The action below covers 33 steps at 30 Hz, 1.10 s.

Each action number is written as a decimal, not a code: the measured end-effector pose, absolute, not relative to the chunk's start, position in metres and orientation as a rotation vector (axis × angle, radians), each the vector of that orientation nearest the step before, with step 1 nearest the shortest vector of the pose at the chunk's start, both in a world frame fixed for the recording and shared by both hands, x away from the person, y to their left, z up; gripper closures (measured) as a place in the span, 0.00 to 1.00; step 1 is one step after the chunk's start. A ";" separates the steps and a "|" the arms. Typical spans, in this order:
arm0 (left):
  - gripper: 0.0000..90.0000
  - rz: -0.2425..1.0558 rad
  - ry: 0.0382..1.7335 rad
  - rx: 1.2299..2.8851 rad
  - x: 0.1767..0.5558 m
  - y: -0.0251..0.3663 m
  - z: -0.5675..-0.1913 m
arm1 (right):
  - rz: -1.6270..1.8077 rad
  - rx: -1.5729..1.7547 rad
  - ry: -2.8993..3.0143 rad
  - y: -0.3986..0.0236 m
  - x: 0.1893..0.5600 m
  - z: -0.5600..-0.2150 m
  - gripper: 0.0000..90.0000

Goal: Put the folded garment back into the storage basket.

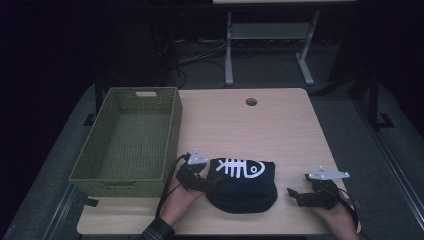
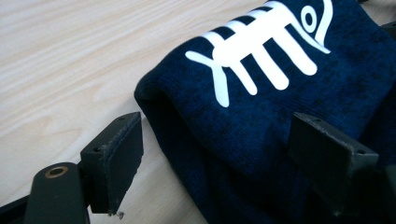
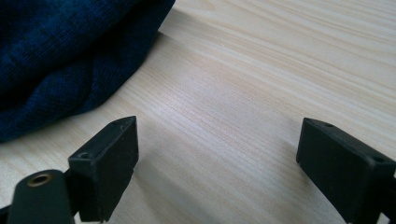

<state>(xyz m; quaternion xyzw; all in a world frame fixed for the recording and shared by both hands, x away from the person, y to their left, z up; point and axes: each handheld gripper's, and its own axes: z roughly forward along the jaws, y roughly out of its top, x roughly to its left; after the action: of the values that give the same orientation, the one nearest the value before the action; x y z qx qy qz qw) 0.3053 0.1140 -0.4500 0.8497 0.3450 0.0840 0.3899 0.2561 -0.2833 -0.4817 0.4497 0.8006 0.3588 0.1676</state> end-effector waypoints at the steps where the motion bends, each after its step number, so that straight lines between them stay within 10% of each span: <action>1: 0.20 0.206 0.879 2.164 0.306 0.114 -0.451 | 1.017 1.275 2.282 -0.283 0.256 -0.482 0.13; 21: 0.26 0.136 0.894 2.200 0.308 0.112 -0.467 | 0.992 1.247 2.296 -0.280 0.256 -0.482 0.11; 33: 0.54 0.040 0.869 2.202 0.308 0.111 -0.464 | 0.992 1.248 2.296 -0.280 0.256 -0.482 0.11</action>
<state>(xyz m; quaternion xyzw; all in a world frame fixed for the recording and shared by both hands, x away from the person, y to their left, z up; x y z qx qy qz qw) 0.3079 0.1105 -0.4640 0.8613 0.3399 0.0156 0.3772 0.2559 -0.2802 -0.4823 0.4397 0.8091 0.3497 0.1725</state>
